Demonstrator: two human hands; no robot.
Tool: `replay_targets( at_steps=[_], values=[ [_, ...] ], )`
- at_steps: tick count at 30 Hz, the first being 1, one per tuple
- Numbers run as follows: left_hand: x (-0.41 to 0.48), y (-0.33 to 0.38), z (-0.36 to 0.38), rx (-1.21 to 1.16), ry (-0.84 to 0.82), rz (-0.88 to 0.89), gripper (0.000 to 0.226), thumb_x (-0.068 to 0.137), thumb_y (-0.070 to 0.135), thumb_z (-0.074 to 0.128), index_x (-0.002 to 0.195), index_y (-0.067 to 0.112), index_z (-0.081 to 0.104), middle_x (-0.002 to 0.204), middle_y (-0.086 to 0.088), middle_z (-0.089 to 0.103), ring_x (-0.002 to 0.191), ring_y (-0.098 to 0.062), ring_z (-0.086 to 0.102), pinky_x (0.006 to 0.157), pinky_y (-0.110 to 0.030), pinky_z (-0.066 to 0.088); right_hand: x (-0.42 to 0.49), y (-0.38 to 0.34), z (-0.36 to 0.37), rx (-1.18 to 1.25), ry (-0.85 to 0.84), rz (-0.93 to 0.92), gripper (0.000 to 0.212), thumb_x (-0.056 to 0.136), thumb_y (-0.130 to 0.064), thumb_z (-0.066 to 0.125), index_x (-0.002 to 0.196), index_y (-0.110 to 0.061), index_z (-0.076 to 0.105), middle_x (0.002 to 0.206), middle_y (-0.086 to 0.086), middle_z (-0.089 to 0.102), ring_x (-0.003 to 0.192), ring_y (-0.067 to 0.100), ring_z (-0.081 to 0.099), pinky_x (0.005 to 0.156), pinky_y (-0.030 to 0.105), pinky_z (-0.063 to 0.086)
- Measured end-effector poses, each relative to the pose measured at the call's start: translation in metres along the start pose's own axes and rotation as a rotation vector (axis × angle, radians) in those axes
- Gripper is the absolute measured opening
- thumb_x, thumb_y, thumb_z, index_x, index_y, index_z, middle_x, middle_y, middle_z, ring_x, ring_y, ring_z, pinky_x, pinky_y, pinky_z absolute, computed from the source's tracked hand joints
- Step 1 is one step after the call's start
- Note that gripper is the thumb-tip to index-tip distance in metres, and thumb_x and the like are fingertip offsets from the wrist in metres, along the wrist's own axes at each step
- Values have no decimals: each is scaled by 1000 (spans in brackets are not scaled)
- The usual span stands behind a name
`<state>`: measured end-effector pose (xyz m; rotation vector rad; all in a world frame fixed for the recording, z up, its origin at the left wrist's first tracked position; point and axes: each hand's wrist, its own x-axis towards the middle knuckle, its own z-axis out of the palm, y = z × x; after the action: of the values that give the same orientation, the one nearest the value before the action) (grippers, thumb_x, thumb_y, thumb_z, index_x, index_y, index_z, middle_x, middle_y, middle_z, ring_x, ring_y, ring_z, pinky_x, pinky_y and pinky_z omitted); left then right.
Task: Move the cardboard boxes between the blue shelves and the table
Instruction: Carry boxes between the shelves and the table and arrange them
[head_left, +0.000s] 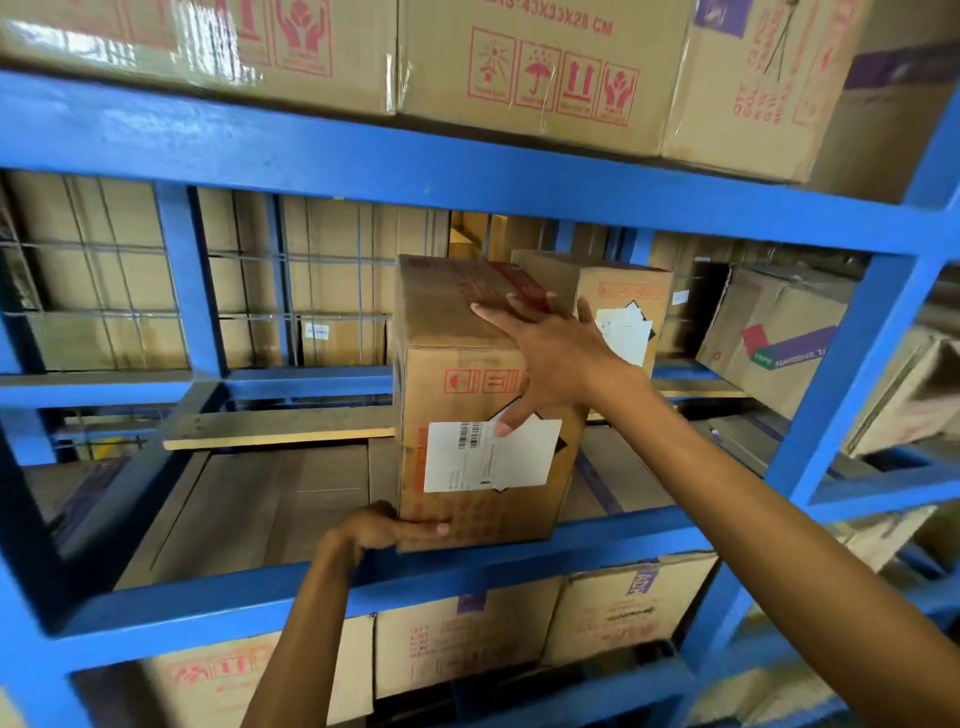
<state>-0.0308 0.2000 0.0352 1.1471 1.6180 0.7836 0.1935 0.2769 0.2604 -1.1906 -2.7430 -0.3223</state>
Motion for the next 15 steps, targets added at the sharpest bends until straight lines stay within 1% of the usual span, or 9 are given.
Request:
replay_targets(
  at_steps=[1,3,4,6,8,11,13,15],
  values=[
    [-3,0,2,-68,22,17,102,43,59,96,130,17,63,126,2,69,124,-21,60,100,-28,47,6,0,-5,47,-35,-13,143,49,-76,86,158,-50,-3,171,-1,7,157,33,11,123,61,15],
    [-12,1,8,-203,93,69,102,37,62,93,124,18,66,118,2,72,113,-16,64,85,-22,48,18,3,-11,115,-46,-14,139,51,-74,87,158,-52,-1,171,-4,8,157,30,11,123,59,20],
    [-19,3,11,-275,122,98,100,36,62,91,123,20,64,115,3,72,108,-14,64,83,-22,47,22,7,-14,130,-33,-1,137,52,-74,86,157,-54,1,171,-5,12,157,30,13,122,58,23],
    [-29,6,15,-416,193,142,104,37,61,89,127,22,56,116,1,69,108,-17,62,89,-28,49,23,16,-20,171,0,20,133,52,-75,86,157,-54,6,169,-7,22,154,28,23,119,51,32],
    [-42,9,15,-497,295,183,107,37,61,89,130,21,52,118,-4,68,107,-22,61,95,-37,51,15,24,-26,252,58,14,130,54,-71,88,158,-52,12,164,-8,34,150,25,32,118,42,35],
    [-66,8,7,-587,388,290,97,38,57,92,122,22,58,110,-6,74,110,-26,65,94,-43,55,-10,29,-27,440,132,0,125,55,-66,89,159,-45,21,151,-11,51,140,20,46,110,33,41],
    [-87,8,2,-658,410,365,94,42,52,94,125,27,57,115,-3,73,115,-27,65,92,-46,57,-35,29,-22,568,178,-23,120,56,-70,85,157,-42,28,142,-16,57,132,15,53,109,36,44],
    [-109,13,3,-685,447,467,98,46,45,93,133,34,49,124,1,68,117,-21,64,86,-43,59,-61,27,-10,683,245,-21,105,63,-68,84,152,-41,36,136,-17,62,126,11,58,108,41,48]
  ],
)
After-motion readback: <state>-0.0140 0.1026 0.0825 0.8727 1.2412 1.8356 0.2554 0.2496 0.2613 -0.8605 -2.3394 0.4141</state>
